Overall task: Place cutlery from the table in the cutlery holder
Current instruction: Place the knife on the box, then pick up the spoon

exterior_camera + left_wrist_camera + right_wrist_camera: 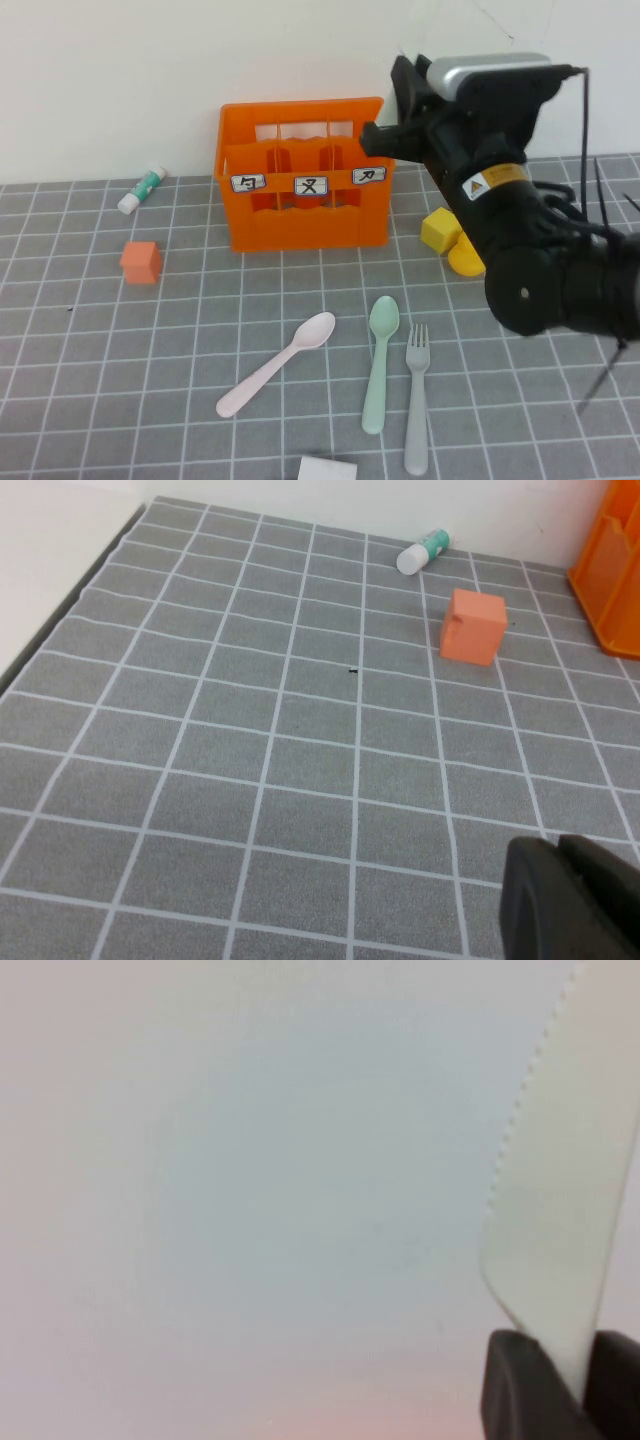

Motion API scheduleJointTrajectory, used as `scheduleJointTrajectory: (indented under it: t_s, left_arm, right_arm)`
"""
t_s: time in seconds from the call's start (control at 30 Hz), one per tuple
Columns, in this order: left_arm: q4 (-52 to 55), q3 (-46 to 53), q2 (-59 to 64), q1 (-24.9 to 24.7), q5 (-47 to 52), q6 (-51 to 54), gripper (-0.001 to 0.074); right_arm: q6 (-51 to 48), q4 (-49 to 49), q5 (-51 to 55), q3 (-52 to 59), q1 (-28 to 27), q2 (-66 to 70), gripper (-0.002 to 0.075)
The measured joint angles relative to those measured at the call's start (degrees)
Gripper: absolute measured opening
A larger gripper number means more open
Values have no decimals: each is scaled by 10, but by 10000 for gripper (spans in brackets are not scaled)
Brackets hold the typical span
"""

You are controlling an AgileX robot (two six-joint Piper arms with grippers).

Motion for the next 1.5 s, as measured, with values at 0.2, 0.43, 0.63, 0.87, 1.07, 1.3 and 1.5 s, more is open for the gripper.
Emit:
scheduleJointTrajectory:
  t_s: [0.2,0.43,0.63,0.87,1.07,1.3,1.5]
  left_arm:
    - [0,0,0,0,0,0,-1]
    - [0,0,0,0,0,0,-1]
    - [0,0,0,0,0,0,-1]
    - [0,0,0,0,0,0,-1]
    - [0,0,0,0,0,1,-1]
    - [0,0,0,0,0,1,-1]
    - [0,0,0,0,0,1,-1]
  right_arm:
    - [29,-106,13,-68,-40,67,106]
    - [35,-149,43,-145,-49,154,106]
    - [14,-173,58,-150,-49,182,129]
    - [26,-173,71,-150,-55,184,370]
    - [31,-186,84,-144,-55,140,402]
    - [48,-270,134,-59,-55,-15,283]
    - [81,-387,187,75,-55,-177,131]
